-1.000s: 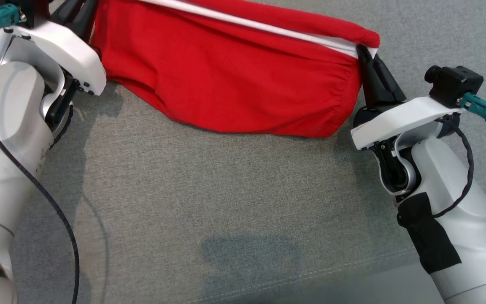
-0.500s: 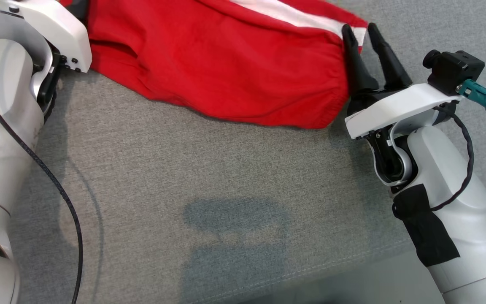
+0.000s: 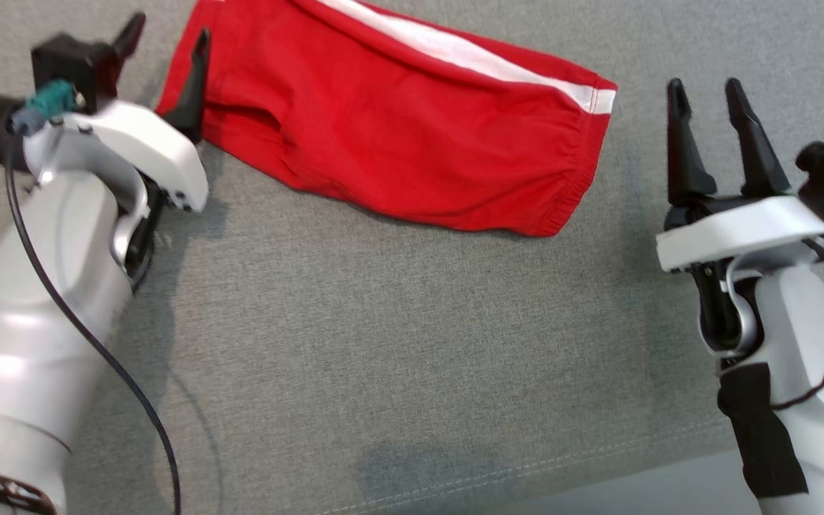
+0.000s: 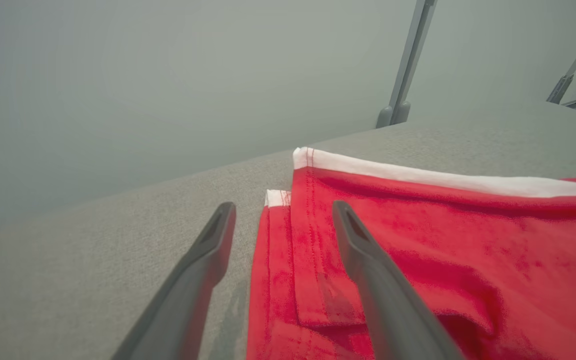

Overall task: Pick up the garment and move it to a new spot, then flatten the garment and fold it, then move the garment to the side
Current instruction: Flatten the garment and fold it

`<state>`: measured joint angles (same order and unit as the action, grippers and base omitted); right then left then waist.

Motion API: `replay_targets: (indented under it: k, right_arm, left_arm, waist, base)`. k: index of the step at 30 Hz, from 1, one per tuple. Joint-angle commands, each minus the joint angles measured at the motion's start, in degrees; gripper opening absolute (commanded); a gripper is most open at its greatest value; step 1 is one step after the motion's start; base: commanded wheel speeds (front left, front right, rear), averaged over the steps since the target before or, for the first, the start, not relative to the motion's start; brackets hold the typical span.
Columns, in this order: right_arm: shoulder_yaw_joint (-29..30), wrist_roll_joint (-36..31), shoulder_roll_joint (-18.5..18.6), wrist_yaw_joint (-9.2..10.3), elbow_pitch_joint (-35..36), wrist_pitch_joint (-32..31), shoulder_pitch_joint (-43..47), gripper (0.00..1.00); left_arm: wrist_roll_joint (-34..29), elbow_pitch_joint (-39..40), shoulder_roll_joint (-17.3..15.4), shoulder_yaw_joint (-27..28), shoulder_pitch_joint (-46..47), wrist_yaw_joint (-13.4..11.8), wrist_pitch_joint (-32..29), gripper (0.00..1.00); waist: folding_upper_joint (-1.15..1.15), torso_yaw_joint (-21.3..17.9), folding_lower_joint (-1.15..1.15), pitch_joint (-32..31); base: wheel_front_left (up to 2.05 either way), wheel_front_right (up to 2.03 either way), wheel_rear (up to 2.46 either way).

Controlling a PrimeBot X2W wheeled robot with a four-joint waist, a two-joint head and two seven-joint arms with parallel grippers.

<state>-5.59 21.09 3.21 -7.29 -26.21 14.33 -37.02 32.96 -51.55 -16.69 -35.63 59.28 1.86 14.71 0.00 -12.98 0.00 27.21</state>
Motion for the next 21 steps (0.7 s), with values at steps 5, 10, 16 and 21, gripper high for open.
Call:
replay_targets:
  k: [5,10,16,21]
  right_arm:
    - [1.9,-4.1,-0.3,-0.2,3.9,0.7,5.3,1.0]
    - [2.6,-6.2,-0.3,-0.2,4.6,0.7,8.9,1.0]
    - [3.4,-6.8,-0.3,-0.2,4.7,0.7,12.4,1.0]
    - [3.5,-7.2,-0.3,-0.2,5.0,0.7,14.6,1.0]
  left_arm:
    - [-0.9,3.9,0.1,6.3,-6.9,-1.3,0.3,1.0]
    - [-1.6,4.4,1.9,10.0,-12.5,-1.1,0.3,1.0]
    - [-2.5,3.4,4.1,12.9,-15.7,-1.1,0.3,1.0]
    - [-3.1,2.7,5.1,15.8,-18.3,-1.2,0.3,1.0]
  waist:
    - [0.0,1.6,0.0,-5.2]
    - [0.0,1.8,0.0,-8.2]
    - [0.0,1.3,0.0,-10.1]
    - [0.0,0.3,0.0,-11.2]
  base:
    - [0.0,0.0,0.0]
    - [0.0,0.0,0.0]
    - [0.0,0.0,0.0]
    - [0.0,0.0,0.0]
